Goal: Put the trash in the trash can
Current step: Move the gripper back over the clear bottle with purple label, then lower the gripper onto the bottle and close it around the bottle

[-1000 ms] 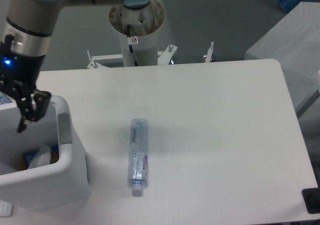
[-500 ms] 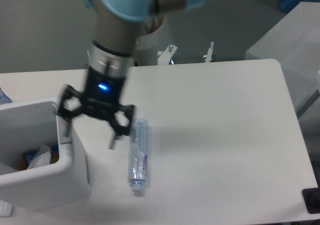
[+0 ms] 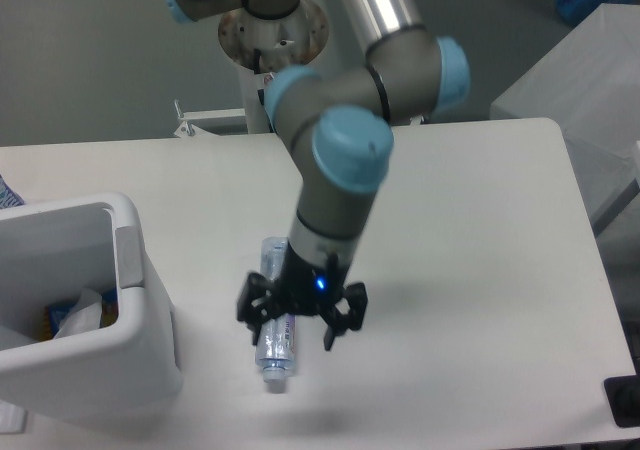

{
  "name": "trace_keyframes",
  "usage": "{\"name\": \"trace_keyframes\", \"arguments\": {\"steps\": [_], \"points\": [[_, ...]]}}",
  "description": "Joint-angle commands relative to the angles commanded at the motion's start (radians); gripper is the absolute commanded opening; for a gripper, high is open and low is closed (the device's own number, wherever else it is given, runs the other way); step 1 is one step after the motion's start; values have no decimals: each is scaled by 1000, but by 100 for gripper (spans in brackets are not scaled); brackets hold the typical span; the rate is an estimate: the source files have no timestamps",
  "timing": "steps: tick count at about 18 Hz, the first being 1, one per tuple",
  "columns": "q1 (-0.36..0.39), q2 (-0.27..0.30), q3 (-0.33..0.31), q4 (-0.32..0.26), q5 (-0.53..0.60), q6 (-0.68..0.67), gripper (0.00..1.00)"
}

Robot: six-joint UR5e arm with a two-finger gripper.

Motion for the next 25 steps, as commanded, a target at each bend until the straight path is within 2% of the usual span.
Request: {"name": "trace_keyframes", "arguments": {"steps": [4, 6, 10, 12, 19, 23, 25], "points": [[-8, -51, 5, 3, 33, -2, 99], [-9, -55, 2, 5, 33, -2, 99], [-50, -100, 12, 6, 74, -3, 99], [-74, -126, 18, 37, 103, -8, 99], [-97, -154, 14, 52, 118, -23, 98], [-115, -157, 5, 55, 152, -37, 93], [-117, -161, 5, 58, 157, -38, 86]]}}
